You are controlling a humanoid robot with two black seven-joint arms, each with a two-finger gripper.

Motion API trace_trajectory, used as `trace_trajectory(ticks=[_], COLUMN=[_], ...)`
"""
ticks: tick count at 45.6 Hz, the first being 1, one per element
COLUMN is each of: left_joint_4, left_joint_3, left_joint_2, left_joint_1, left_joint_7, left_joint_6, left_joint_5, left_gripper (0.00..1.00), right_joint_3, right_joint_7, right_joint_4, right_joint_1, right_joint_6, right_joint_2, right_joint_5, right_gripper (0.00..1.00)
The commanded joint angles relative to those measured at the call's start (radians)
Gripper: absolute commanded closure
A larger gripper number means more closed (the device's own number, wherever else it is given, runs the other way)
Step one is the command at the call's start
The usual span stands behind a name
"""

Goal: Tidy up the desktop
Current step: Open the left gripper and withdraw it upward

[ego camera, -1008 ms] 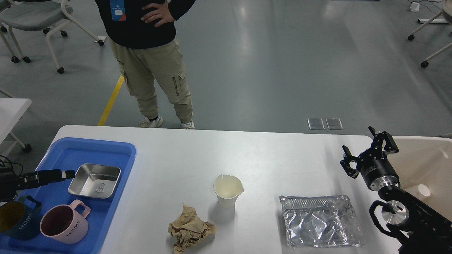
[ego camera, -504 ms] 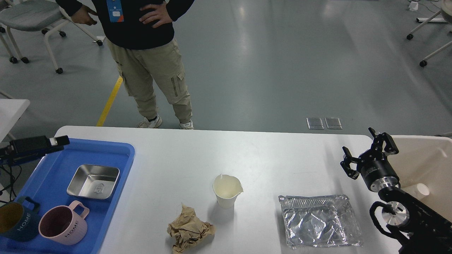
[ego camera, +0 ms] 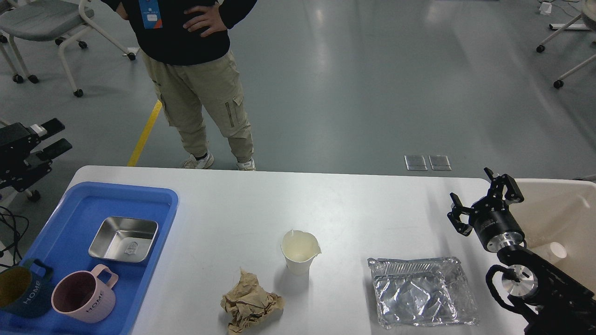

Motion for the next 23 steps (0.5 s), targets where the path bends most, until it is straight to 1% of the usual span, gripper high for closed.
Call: trace_trajectory(ticks=[1,8,13,18,23], left_joint_4=[0.017,0.032,0.033,0.046,0.075], left_joint_3=[-0.112,-0.274,-0.356,-0.416,-0.447], left_joint_2=[-0.081,-0.190,-0.257,-0.322,-0.376], left_joint_1=[0.077,0.190,0.258,0.301,0.313], left_joint_7=[0.000,0.003,0.007,0.029,0.055], left_joint_6=[0.032,0.105,0.147,0.203,0.233], left_joint_5=[-0.059,-0.076,-0.076,-0.077,-0.080], left_gripper=[0.29,0.27,0.25,0.23,0.21], right_joint_3=[0.000,0.000,0.000,0.000,0.001], right_joint_7=[0.000,0.000,0.000,0.000,0.002], right_joint_4=[0.002,0.003,0.003,0.005,0.005], right_joint_1=[0.000,0.002,0.003,0.005,0.003], right_joint_6=[0.000,-0.002,-0.002,-0.002,-0.003], right_joint_2=[0.001,0.001,0.001,0.001,0.003], right_joint_5=[0.002,0.000,0.000,0.000,0.002], right_gripper=[0.00,0.00,0.00,0.00,0.00])
